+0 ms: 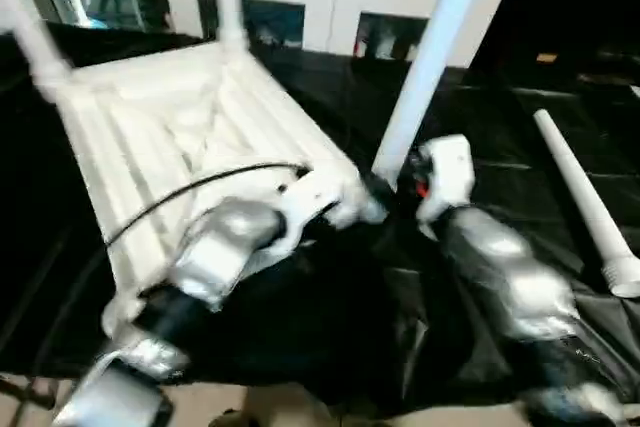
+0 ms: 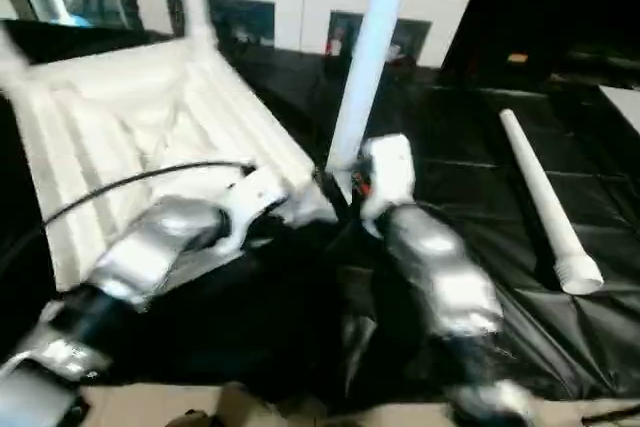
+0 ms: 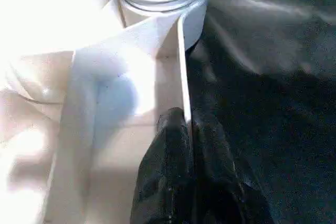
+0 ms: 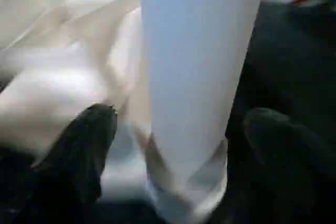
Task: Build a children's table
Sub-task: Rotate leg to tighten
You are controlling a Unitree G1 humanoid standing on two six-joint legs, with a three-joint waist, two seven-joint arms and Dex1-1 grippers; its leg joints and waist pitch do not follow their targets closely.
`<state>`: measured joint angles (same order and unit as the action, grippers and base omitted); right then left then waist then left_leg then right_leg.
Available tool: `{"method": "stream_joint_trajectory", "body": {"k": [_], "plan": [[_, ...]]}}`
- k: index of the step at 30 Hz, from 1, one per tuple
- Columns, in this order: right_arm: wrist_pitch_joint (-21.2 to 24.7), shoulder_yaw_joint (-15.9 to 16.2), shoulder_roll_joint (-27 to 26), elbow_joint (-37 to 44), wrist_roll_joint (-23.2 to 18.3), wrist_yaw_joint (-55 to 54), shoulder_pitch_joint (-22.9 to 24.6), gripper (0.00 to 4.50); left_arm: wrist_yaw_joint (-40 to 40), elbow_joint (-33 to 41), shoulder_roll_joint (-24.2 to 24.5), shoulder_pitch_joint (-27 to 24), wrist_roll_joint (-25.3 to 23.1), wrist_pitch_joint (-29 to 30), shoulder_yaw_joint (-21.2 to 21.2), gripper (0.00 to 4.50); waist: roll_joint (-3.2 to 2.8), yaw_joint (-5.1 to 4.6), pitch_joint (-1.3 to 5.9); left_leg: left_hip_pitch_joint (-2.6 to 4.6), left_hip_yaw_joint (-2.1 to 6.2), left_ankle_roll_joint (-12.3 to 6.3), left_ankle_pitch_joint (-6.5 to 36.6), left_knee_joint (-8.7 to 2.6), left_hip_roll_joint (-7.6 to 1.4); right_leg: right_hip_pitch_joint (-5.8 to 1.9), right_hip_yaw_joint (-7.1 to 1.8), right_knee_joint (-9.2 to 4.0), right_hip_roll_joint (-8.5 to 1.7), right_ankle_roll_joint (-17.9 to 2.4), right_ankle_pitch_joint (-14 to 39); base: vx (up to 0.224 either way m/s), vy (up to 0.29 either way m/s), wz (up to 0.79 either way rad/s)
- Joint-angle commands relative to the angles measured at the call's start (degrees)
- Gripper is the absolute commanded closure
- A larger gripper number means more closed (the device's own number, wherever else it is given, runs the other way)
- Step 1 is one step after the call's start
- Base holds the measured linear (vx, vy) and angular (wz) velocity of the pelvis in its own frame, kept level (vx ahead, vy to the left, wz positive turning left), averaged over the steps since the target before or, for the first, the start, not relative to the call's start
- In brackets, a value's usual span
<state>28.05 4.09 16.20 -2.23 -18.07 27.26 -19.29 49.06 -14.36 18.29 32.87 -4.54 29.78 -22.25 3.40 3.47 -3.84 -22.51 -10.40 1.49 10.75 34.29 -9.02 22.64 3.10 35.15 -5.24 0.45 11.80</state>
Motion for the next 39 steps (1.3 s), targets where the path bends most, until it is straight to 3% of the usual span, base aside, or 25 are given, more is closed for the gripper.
{"method": "stream_joint_trajectory", "body": {"k": [1,2,4,5,7,19,25,26,28,30,39], "plan": [[2.3,0.6,1.0,2.6,-1.8,3.3,0.3,0.09,2.5,1.7,-0.2,-0.4,1.6,-2.9,-0.8,4.5,-0.67,0.06,3.72,1.93,1.38,-2.13,8.7,-4.81,-4.72,-2.64,-2.75,-3.33,-3.85,-14.0,1.0,0.0,0.0,0.0],[2.2,1.2,3.1,4.1,-2.3,6.3,1.5,0.09,4.6,2.7,0.7,-1.1,2.6,-3.8,-0.9,4.5,-0.61,-0.13,3.48,1.96,1.37,-0.76,11.3,-5.13,-4.64,-2.36,-2.74,-3.83,-3.77,-13.6,4.9,0.0,0.0,0.0],[1.3,1.9,7.7,5.6,-2.5,12.2,3.7,0.09,10.2,5.8,3.1,-2.8,5.2,-5.0,-1.4,4.5,-0.58,0.05,3.58,2.15,1.43,0.71,13.4,-5.14,-4.77,-2.41,-2.85,-3.98,-3.97,-12.8,7.7,0.0,0.0,0.0],[1.2,1.6,10.6,6.1,-3.2,16.2,5.1,0.09,14.1,7.8,5.4,-3.9,6.4,-5.5,-2.2,4.5,-0.67,0.23,3.54,2.26,1.35,0.99,13.4,-5.2,-4.88,-2.26,-2.91,-3.89,-3.93,-12.5,7.3,0.0,0.0,0.0],[1.3,1.5,11.2,6.3,-3.5,17.1,5.4,0.09,14.9,8.2,5.9,-4.1,6.5,-5.6,-2.4,4.5,-0.85,0.31,3.44,2.51,1.19,1.18,13.3,-5.28,-4.7,-1.95,-2.86,-3.94,-3.61,-12.7,6.7,0.0,0.0,0.0],[-2.5,4.8,13.6,2.2,-0.9,22.7,4.3,0.09,17.7,9.2,8.0,-4.5,6.6,-6.5,-2.3,4.5,-0.18,1.22,3.99,2.32,0.66,-1.09,7.5,-4.41,-4.44,-2.32,-3.01,-3.11,-3.77,-14.3,1.7,0.0,0.0,0.0],[-3.5,5.8,13.5,1.3,0.0,24.0,4.0,0.57,17.6,9.0,8.2,-4.5,6.5,-6.7,-2.0,4.5,-0.02,1.29,4.05,2.25,0.62,-2.06,6.2,-4.18,-4.44,-2.36,-2.95,-2.88,-3.72,-14.8,1.2,0.0,0.0,0.0],[-3.9,5.9,13.4,0.9,0.1,24.3,3.9,0.82,17.5,8.9,8.2,-4.6,6.4,-6.7,-2.0,4.5,0.12,1.25,4.05,2.28,0.58,-2.06,6.4,-4.16,-4.45,-2.34,-2.94,-2.92,-3.71,-14.8,1.6,0.0,0.0,0.0],[-4.1,6.0,13.4,0.6,0.2,24.4,3.9,0.82,17.4,9.0,8.2,-4.7,6.4,-6.8,-2.0,4.5,0.01,1.29,4.06,2.28,0.61,-2.01,6.7,-4.14,-4.46,-2.37,-2.95,-2.93,-3.79,-14.7,2.2,0.0,0.0,0.0],[-4.4,6.4,13.3,0.1,0.6,24.6,3.8,1.13,17.4,9.1,8.4,-4.9,6.5,-6.8,-2.0,4.5,0.03,1.27,4.11,2.28,0.61,-2.0,6.5,-4.1,-4.43,-2.38,-2.92,-2.87,-3.69,-14.7,2.0,0.0,0.0,0.0],[-5.3,7.5,13.2,-2.1,1.9,26.6,3.1,1.77,17.6,8.5,8.9,-4.8,6.2,-7.3,-2.0,4.5,-0.02,1.3,4.21,2.22,0.57,-2.56,5.4,-3.88,-4.37,-2.44,-2.9,-2.65,-3.66,-15.2,0.7,0.0,0.0,0.0]]}}
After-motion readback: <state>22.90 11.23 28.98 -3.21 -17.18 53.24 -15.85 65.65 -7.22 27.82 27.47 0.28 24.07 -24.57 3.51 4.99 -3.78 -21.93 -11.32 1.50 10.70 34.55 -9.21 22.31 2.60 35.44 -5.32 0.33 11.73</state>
